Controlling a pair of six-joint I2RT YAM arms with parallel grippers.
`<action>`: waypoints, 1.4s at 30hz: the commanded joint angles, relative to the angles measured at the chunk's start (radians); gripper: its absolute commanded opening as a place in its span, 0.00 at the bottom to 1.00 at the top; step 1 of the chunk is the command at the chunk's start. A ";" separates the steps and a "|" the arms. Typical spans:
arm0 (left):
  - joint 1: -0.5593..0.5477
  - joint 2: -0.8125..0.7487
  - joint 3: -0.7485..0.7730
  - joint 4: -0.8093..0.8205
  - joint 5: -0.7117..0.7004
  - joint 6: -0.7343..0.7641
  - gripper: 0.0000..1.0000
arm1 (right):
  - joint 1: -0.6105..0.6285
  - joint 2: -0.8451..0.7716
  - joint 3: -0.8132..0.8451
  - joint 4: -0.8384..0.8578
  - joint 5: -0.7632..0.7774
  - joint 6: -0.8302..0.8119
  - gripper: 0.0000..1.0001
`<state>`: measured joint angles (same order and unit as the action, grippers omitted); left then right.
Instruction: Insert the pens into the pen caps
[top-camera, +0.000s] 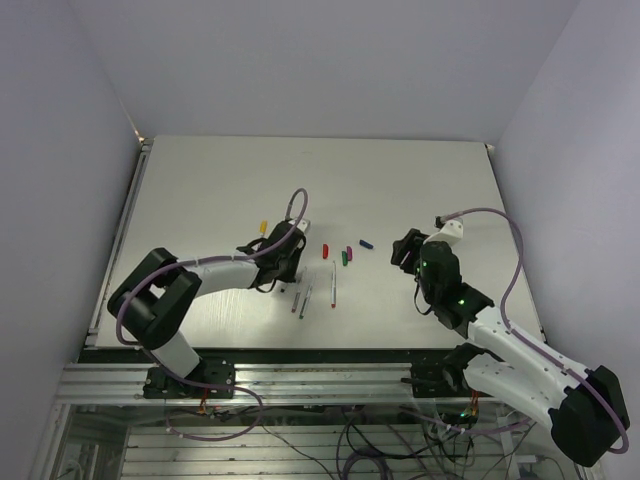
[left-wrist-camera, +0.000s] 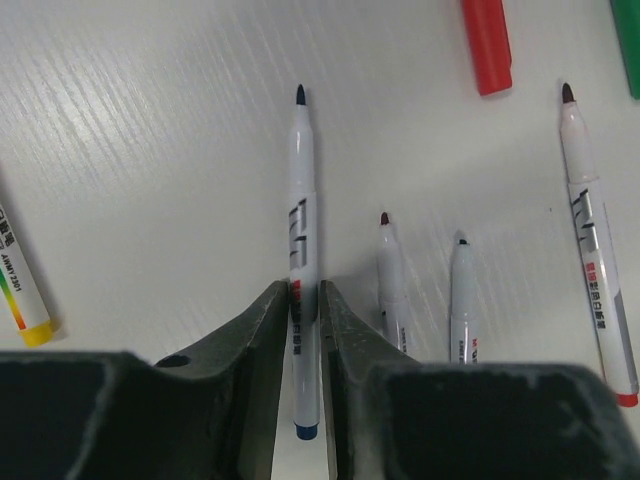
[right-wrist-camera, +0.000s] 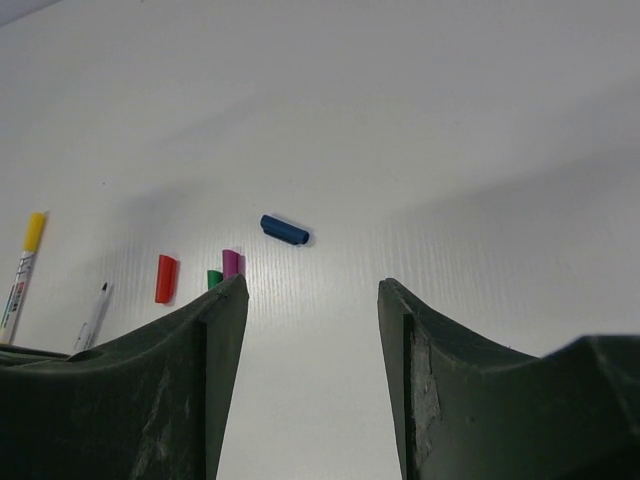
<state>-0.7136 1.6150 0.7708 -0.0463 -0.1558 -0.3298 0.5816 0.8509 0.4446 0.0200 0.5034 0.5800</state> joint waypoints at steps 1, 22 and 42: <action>-0.016 0.052 0.027 -0.056 -0.051 -0.017 0.30 | -0.005 0.004 -0.010 0.031 -0.007 -0.001 0.55; -0.056 0.055 0.017 -0.145 0.006 -0.054 0.07 | -0.081 0.408 0.295 0.001 -0.126 -0.158 0.55; -0.060 -0.362 0.003 -0.242 0.088 -0.065 0.07 | -0.155 0.809 0.479 -0.021 -0.464 -0.426 0.42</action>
<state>-0.7658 1.2808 0.7753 -0.2646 -0.1230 -0.3828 0.4282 1.6459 0.8940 -0.0017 0.0959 0.2337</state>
